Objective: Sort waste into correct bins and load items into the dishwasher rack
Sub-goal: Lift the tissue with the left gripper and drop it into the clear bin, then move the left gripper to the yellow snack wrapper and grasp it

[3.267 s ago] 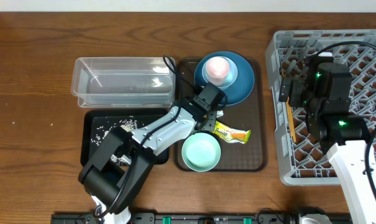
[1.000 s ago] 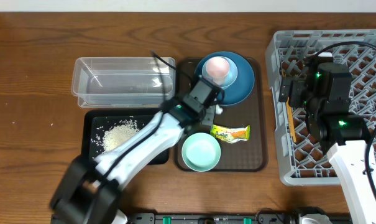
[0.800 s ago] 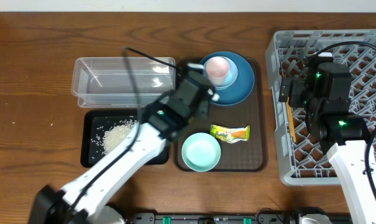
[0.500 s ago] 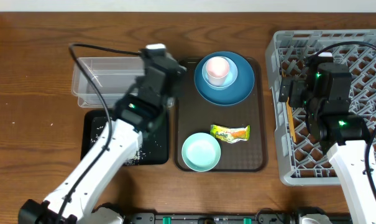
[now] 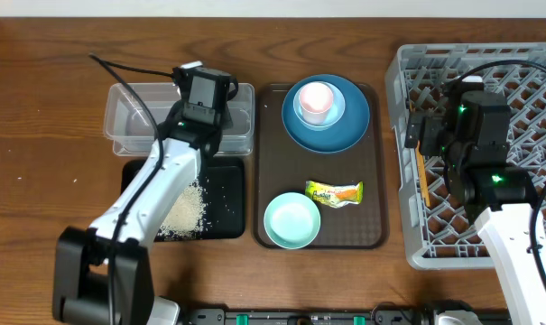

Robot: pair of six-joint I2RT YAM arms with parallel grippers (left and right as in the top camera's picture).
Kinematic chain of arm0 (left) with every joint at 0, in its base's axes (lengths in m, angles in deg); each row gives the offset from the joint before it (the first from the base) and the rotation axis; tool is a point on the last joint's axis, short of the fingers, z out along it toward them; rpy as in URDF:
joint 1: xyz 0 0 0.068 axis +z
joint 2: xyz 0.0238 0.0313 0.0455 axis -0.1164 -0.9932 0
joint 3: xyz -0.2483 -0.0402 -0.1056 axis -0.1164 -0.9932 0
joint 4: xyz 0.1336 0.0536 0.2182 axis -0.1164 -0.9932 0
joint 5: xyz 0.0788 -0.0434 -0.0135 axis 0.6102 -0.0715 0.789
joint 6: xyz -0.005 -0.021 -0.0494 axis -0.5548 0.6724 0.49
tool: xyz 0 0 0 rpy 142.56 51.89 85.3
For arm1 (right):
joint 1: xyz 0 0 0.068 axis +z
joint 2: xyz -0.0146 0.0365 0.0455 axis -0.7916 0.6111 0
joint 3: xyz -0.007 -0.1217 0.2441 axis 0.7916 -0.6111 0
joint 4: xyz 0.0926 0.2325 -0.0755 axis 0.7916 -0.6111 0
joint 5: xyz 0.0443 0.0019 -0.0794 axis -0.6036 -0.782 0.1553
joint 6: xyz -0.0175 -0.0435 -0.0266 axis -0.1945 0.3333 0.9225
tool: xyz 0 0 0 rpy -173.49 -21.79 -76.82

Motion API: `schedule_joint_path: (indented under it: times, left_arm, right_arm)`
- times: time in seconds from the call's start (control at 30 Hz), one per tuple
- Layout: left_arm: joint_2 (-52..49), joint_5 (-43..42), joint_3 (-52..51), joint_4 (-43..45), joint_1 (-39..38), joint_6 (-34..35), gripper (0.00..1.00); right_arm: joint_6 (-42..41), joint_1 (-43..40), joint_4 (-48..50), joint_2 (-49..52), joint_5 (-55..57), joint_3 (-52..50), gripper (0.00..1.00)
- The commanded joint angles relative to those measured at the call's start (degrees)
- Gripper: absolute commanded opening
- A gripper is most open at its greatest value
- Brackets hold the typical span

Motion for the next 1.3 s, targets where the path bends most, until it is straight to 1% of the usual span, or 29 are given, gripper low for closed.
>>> schedule_joint_path:
  times: [0.0, 0.23, 0.3, 0.4, 0.43, 0.57, 0.6, 0.73, 0.8, 1.0, 1.07, 1.13, 1.27]
  left_arm:
    - [-2.29, 1.36, -0.33, 0.92, 0.39, 0.26, 0.15]
    - [-7.58, -1.03, -0.33, 2.56, 0.39, 0.24, 0.16]
    - [-8.02, -3.17, -0.33, 2.54, 0.39, 0.24, 0.15]
    - [-7.96, -6.67, -0.33, 2.54, 0.39, 0.24, 0.17]
    - [-7.91, -7.74, -0.33, 2.51, 0.39, 0.22, 0.22]
    - [-7.39, -8.57, -0.33, 1.62, 0.39, -0.42, 0.29]
    - [-7.06, -8.57, -0.33, 1.46, 0.39, -1.01, 0.34]
    - [-4.7, -8.55, -0.33, 1.44, 0.39, -3.85, 0.51]
    - [-2.54, -8.52, -0.33, 1.46, 0.39, -4.59, 0.56]
    - [5.86, -8.61, -0.33, 1.38, 0.37, -4.63, 0.57]
    - [9.03, -9.94, -0.33, 0.28, 0.02, -4.55, 0.57]
    - [11.74, -13.05, -0.33, -1.62, -0.61, -4.42, 0.57]
    - [16.04, -23.98, -0.33, -8.66, -2.89, -4.39, 0.57]
  right_arm:
    - [-0.76, 0.37, -0.02, -0.11, -0.07, 0.52, 0.99]
    - [-0.76, 0.37, -0.02, -0.11, -0.07, 0.52, 0.99]
    - [-0.76, 0.37, -0.02, -0.11, -0.07, 0.52, 0.99]
    - [-0.76, 0.37, -0.02, -0.11, -0.07, 0.52, 0.99]
    - [-0.76, 0.37, -0.04, -0.11, -0.07, 0.52, 0.99]
    - [-0.76, 0.37, -0.02, -0.11, -0.07, 0.52, 0.99]
    - [-0.76, 0.37, -0.04, -0.11, -0.07, 0.52, 0.99]
    - [-0.76, 0.37, -0.02, -0.11, -0.07, 0.52, 0.99]
    - [-0.79, 0.37, -0.02, -0.11, -0.07, 0.52, 0.99]
    - [-0.79, 0.37, -0.04, -0.11, -0.07, 0.52, 0.99]
    - [-0.79, 0.37, -0.02, -0.11, -0.09, 0.52, 0.99]
    - [-0.79, 0.37, -0.04, -0.11, -0.09, 0.52, 0.99]
    - [-0.79, 0.37, -0.04, -0.11, -0.09, 0.52, 0.99]
